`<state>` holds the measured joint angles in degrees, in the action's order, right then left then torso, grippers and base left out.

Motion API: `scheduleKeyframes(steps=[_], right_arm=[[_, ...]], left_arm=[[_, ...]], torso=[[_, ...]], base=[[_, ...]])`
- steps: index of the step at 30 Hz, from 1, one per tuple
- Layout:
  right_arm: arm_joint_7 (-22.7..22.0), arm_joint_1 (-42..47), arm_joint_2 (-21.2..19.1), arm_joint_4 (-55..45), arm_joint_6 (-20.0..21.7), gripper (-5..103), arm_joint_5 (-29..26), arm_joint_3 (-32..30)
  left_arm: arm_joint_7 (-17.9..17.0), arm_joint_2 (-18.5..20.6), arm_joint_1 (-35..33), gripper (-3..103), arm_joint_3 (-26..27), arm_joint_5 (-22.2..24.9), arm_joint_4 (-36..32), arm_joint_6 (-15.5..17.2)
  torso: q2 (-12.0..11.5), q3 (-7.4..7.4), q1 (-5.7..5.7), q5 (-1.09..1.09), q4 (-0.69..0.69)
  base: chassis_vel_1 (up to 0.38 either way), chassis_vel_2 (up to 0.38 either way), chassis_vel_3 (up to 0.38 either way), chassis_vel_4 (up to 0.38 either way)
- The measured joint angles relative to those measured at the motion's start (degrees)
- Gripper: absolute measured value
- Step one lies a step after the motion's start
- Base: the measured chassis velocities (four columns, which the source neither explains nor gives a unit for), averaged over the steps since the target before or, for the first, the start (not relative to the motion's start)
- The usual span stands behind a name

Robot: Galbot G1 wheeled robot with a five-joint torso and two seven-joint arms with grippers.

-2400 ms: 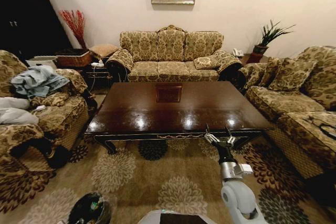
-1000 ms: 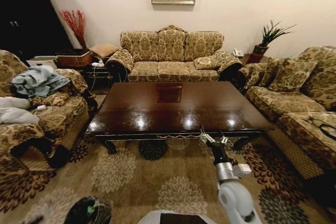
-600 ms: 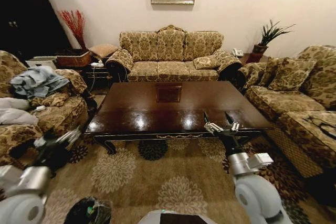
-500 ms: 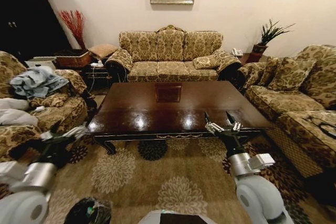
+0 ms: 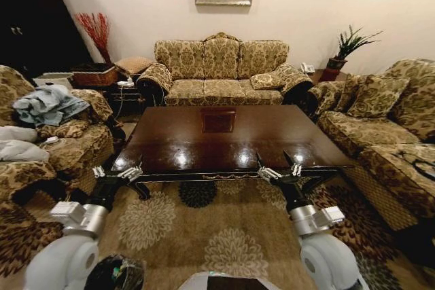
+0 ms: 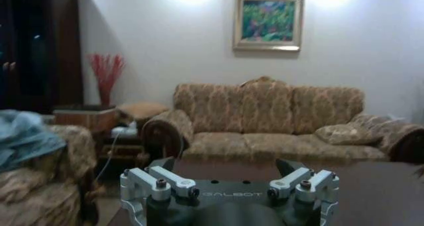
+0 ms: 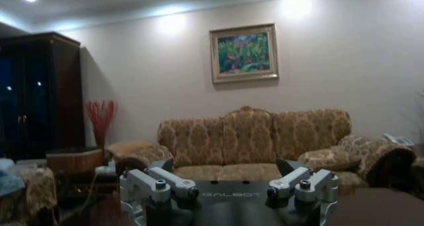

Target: Move to the front of the table and place the trash on the table into the trash bin.

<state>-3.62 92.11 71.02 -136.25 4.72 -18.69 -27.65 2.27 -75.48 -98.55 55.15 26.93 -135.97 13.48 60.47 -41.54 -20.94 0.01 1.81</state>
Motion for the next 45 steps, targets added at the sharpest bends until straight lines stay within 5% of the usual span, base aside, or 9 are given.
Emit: scheduleKeyframes(steps=[15,45], right_arm=[[-2.80,-0.14,4.17,1.45,0.87,100,-0.08,-0.50],[-2.86,-0.13,4.14,1.27,0.93,100,-0.05,-0.47]], left_arm=[[-1.01,-6.06,0.91,100,1.23,1.86,0.78,1.52],[-0.97,-6.00,0.87,100,1.27,1.79,0.70,1.50]], torso=[[0.00,-0.01,0.00,0.00,0.01],[0.00,0.00,0.00,0.00,0.01]], base=[[0.000,0.000,0.000,0.000],[0.000,0.000,0.000,0.000]])
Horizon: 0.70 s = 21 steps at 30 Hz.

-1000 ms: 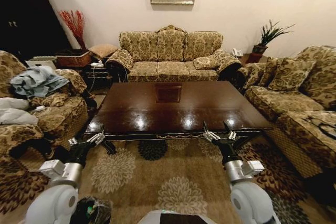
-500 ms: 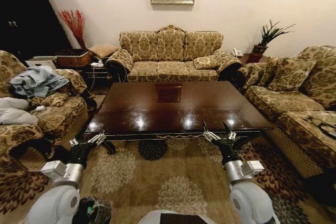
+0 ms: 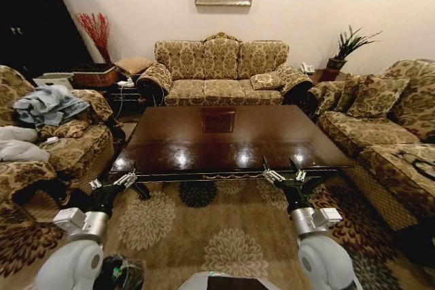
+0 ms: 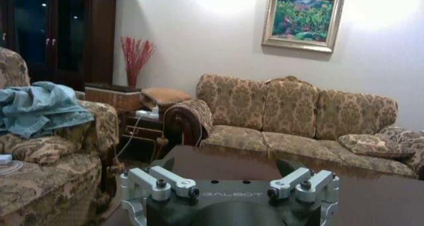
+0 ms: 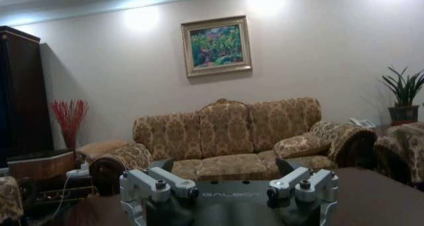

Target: Move to the front of the table and place the trash on the table into the trash bin.

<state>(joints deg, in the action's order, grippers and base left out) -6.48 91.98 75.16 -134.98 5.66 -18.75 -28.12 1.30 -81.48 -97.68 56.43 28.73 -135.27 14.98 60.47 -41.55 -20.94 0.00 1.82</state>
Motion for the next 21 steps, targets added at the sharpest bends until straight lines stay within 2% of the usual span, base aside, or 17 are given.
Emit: scheduleKeyframes(steps=[21], right_arm=[[0.00,-0.01,-0.01,-0.02,-0.02,100,-0.02,0.00]], left_arm=[[0.03,0.02,0.00,100,0.01,0.01,0.00,0.01]], torso=[[0.00,0.00,-0.01,0.00,0.00]], base=[[0.000,0.000,0.000,0.000]])
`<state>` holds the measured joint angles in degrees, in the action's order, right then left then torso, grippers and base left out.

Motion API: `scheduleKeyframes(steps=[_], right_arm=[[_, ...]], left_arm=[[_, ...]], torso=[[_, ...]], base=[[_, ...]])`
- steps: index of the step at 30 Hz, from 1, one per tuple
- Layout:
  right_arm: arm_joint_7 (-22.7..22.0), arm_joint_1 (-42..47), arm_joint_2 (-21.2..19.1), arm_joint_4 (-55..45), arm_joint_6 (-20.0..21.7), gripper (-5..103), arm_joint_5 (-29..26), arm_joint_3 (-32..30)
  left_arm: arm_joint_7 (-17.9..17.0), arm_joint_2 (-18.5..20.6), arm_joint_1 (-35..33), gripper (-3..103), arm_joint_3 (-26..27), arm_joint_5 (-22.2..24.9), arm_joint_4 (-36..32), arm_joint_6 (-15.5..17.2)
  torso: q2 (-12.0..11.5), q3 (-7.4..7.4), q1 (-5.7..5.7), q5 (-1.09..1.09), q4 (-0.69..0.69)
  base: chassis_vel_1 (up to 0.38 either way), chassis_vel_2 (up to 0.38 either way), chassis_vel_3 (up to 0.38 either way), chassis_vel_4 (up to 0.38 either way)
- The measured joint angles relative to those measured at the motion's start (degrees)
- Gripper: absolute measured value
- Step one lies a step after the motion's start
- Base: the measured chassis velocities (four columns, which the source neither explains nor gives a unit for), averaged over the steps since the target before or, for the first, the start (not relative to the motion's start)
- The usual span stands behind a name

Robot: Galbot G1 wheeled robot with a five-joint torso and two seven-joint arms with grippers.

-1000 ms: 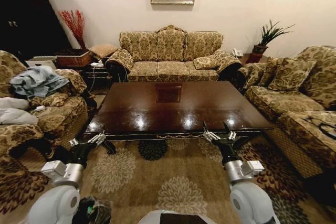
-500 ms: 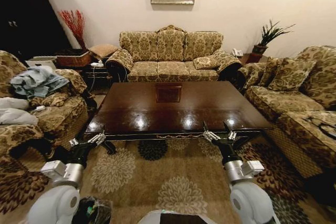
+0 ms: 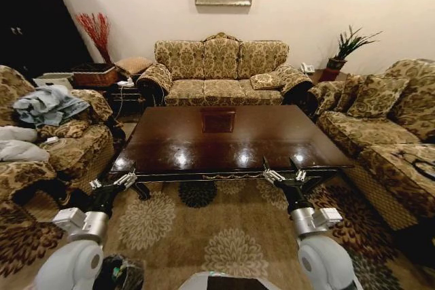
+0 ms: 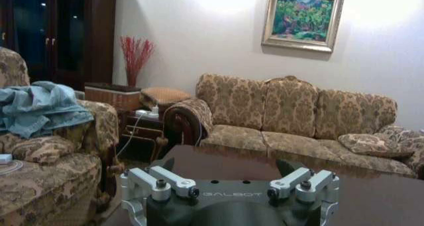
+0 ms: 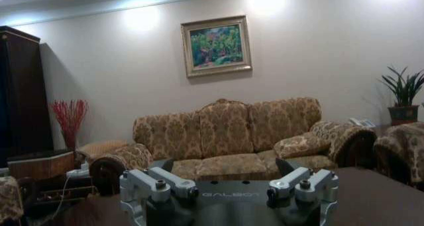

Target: Move to the front of the table and place the trash on the table into the trash bin.

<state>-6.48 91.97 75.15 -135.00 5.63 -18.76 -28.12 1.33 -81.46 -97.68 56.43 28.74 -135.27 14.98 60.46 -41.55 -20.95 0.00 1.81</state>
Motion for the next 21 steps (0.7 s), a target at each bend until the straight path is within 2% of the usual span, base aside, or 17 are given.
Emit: scheduleKeyframes(steps=[12,21], right_arm=[[0.00,0.01,0.00,0.00,0.00,100,0.00,0.00],[0.00,-0.01,0.00,0.00,0.00,100,0.00,0.01]], left_arm=[[0.00,0.00,-0.02,100,0.01,0.00,0.00,0.00],[0.00,0.01,0.00,100,0.01,0.00,0.00,0.00]], torso=[[0.01,0.01,0.04,0.00,0.00],[0.00,-0.01,-0.02,0.01,0.00]], base=[[0.073,-0.070,-0.072,0.071],[-0.001,-0.013,-0.011,0.010]])
